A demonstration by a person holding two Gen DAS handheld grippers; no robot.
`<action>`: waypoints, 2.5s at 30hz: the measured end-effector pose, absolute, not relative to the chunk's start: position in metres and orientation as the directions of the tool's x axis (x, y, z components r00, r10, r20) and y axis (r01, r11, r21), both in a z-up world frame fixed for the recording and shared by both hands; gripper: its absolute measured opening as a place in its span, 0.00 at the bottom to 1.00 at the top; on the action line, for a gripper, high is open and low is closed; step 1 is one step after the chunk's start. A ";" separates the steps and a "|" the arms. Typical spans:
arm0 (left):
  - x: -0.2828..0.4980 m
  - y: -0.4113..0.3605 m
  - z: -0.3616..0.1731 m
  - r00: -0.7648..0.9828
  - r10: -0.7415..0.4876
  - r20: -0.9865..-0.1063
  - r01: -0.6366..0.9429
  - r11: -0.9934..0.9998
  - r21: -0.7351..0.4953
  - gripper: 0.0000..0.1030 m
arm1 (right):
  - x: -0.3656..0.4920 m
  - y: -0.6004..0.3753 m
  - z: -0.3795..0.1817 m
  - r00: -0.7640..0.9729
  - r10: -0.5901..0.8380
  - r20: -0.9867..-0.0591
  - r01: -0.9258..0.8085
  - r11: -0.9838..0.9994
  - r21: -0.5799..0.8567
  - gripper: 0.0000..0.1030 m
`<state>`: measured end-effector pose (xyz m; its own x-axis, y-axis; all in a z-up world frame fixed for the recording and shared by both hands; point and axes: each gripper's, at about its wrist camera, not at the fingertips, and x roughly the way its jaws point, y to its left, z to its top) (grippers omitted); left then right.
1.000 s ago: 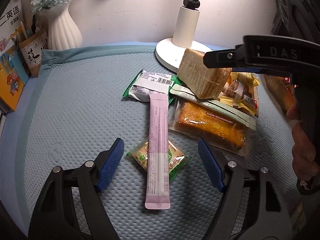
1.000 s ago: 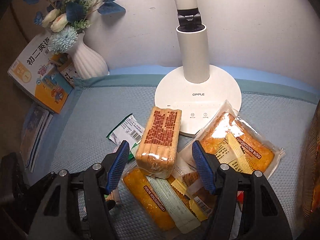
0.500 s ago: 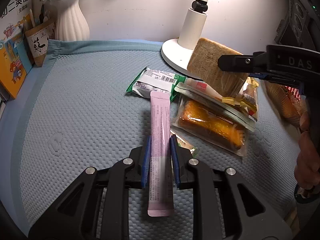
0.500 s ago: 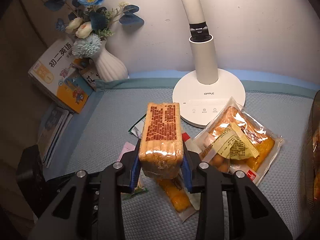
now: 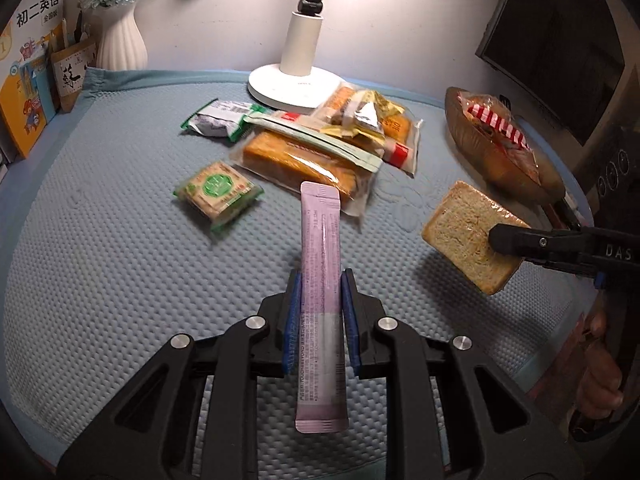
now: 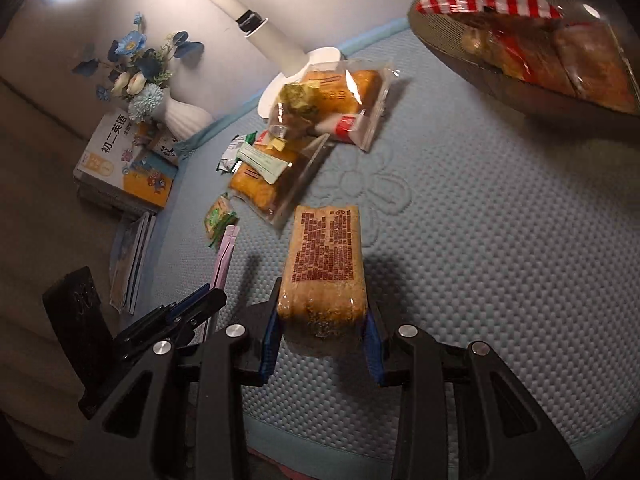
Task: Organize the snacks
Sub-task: 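Carry the bread loaf and pink stick pack to the glass bowl and release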
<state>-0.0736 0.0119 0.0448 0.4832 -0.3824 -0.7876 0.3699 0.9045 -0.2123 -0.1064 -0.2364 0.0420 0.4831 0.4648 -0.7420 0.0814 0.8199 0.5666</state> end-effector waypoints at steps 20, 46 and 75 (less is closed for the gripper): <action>-0.089 -0.025 0.014 0.487 -0.284 -0.826 0.376 0.922 -0.096 0.41 | -0.127 -0.221 0.037 0.525 0.150 -0.838 -0.108 0.988 0.110 0.85; -0.080 -0.098 0.077 0.546 -0.379 -0.747 0.506 0.860 -0.067 0.18 | -0.137 -0.294 0.097 0.690 0.113 -0.715 0.009 0.986 0.164 0.54; 0.008 -0.252 0.155 0.484 -0.629 -0.608 0.684 0.706 -0.186 0.51 | -0.083 -0.435 0.132 0.758 -0.001 -0.653 0.284 0.900 0.330 0.60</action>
